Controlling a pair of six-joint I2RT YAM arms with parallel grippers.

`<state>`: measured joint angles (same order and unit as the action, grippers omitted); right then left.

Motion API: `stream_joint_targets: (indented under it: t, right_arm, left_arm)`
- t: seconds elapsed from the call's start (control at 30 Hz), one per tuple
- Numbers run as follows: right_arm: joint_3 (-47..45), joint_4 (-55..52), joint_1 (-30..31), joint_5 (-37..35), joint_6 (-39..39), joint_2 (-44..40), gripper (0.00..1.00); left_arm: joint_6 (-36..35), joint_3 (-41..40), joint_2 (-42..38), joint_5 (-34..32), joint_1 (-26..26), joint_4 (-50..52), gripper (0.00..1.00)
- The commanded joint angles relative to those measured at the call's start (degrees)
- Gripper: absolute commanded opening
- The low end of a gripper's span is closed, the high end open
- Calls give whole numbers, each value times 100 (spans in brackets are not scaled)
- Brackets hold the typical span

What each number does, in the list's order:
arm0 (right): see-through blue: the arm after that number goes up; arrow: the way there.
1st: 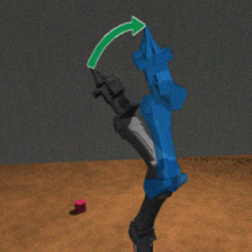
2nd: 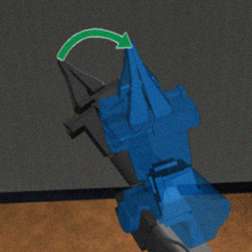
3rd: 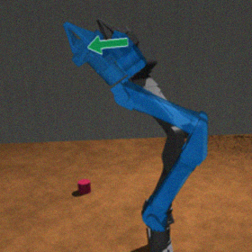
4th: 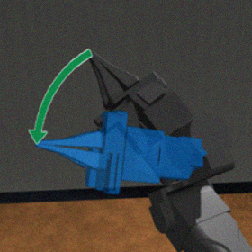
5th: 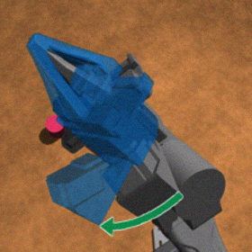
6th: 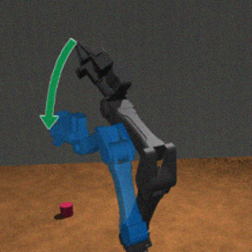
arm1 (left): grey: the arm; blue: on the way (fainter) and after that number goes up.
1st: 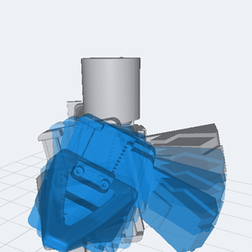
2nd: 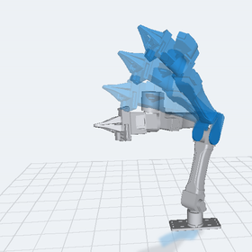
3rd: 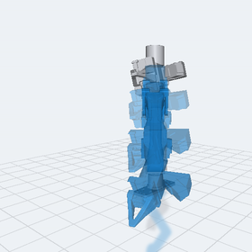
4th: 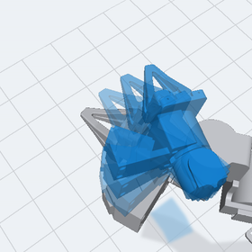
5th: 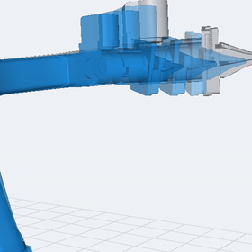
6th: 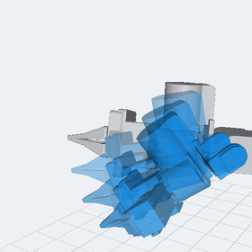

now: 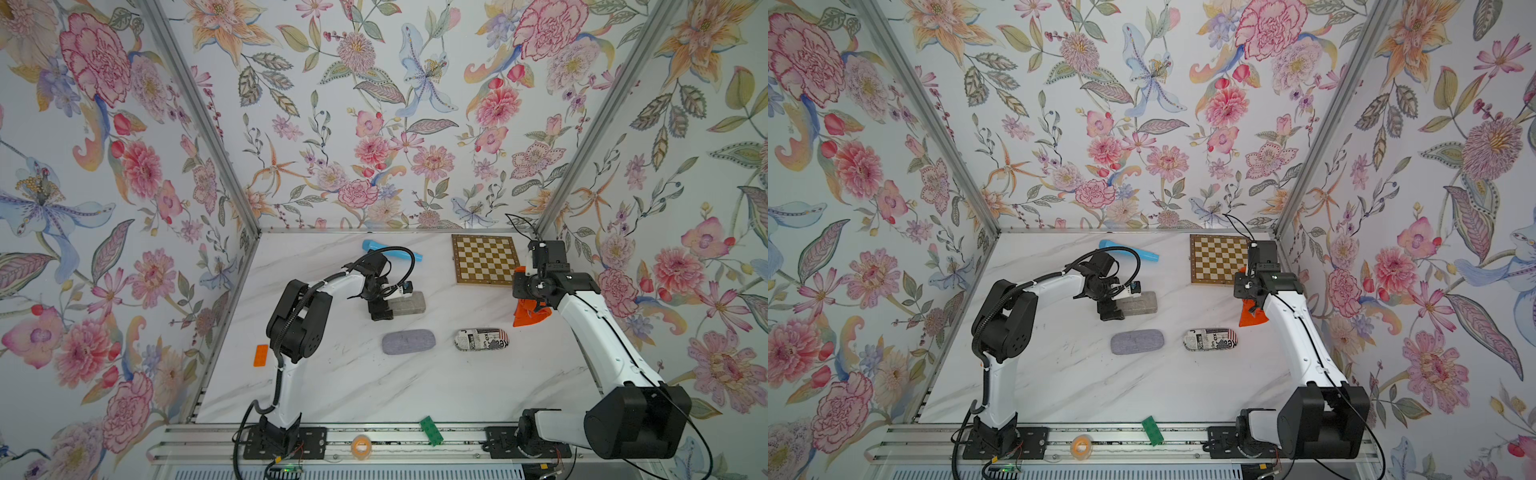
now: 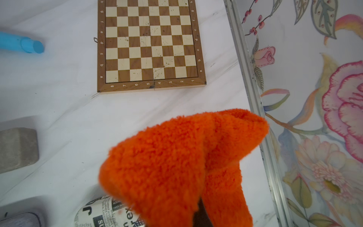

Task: Wipe the eyeglass case
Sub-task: Place the eyeglass case at the center of the board, then place the cleaning item at the center of the board.

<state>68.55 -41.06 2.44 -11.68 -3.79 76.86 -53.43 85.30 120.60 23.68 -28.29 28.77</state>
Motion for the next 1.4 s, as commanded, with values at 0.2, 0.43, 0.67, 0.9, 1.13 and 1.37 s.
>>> stream_joint_targets:
  t: [0.2, 0.43, 0.67, 0.9, 1.13, 1.37]
  right_arm:
    - [357, -333, -25, -1058, 318, 693, 0]
    - [472, -198, -232, -910, 261, 1427, 0]
    - [399, 403, -243, -581, 142, 2033, 0]
    - [611, 545, -193, -429, 168, 2834, 0]
    - [646, 810, -173, -239, 142, 3145, 10]
    - [629, 856, -243, 623, -93, 3055, 40]
  left_arm:
    - [245, -10, -368, -259, 130, -180, 99]
    - [398, -297, -1188, -201, 184, -170, 99]
    - [1177, -768, -2127, 154, 166, -599, 99]
    - [2447, -2216, -3634, 225, 173, -2451, 99]
    - [2955, -2404, -4162, 149, 166, -2519, 99]
    - [3678, -2538, -4368, -467, 166, -2244, 99]
